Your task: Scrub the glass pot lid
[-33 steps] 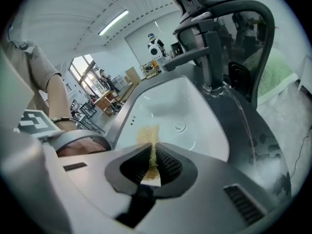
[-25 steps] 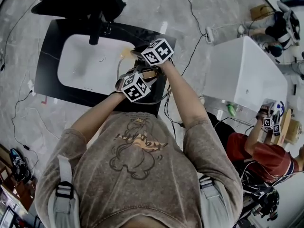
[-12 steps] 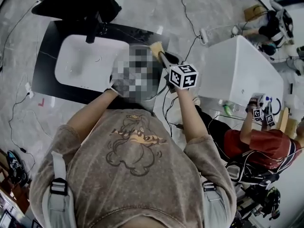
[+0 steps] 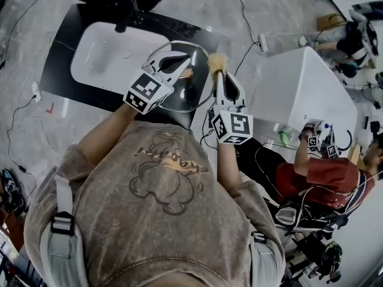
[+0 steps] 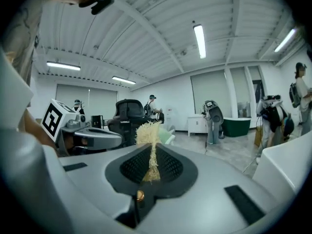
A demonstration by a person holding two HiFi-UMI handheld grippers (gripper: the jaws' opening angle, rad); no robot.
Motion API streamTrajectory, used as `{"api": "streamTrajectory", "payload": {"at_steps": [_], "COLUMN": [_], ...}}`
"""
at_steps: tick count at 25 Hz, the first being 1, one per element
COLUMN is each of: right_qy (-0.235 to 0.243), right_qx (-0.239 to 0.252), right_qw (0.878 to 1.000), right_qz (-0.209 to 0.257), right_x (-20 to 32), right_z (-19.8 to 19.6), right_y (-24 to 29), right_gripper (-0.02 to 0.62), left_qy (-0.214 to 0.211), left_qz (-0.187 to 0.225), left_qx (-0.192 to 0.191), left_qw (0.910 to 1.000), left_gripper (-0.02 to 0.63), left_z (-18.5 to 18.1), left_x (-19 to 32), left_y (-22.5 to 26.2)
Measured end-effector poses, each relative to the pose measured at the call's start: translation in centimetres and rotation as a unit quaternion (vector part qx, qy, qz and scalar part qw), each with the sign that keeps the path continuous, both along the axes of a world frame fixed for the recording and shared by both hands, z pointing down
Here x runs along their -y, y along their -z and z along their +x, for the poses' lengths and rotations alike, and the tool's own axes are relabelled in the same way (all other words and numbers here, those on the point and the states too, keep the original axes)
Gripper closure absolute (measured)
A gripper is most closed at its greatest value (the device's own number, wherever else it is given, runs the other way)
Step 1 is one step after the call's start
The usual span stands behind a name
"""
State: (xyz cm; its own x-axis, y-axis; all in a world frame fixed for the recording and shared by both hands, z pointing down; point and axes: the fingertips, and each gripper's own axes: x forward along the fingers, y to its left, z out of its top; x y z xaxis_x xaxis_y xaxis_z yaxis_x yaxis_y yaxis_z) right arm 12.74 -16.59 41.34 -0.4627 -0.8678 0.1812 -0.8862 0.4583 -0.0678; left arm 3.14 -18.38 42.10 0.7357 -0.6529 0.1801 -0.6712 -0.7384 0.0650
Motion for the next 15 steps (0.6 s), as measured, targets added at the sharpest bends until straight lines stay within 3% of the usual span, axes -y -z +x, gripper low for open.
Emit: {"api": "streamTrajectory", "payload": {"at_steps": [4, 7, 15], "right_qy": [-0.023, -0.035, -0.042], "right_qx": [-0.012, -0.006, 0.008], "right_qw": [0.998, 0.996, 0.995], "right_qz": [0.060, 0.078, 0.086], "right_x": [-1.2, -1.6, -1.8], "right_z": [0.4, 0.4, 0.3], "right_y": [1.9, 2.0, 2.2], "right_gripper": [0.558, 0.558, 0.558], "left_qy": [0.025, 0.042, 0.059], "left_qz": [0.047, 0.070, 0.069], "left_qx": [-0.019, -0.025, -0.026], "left_qw": [0.9984, 0.9963, 0.9955], "left_gripper": [0.588, 0.588, 0.588], "left_z": [-1.0, -1.6, -2.1], "left_x": [-0.8, -0.9, -0.9], "left_y": [1.9, 2.4, 1.9]}}
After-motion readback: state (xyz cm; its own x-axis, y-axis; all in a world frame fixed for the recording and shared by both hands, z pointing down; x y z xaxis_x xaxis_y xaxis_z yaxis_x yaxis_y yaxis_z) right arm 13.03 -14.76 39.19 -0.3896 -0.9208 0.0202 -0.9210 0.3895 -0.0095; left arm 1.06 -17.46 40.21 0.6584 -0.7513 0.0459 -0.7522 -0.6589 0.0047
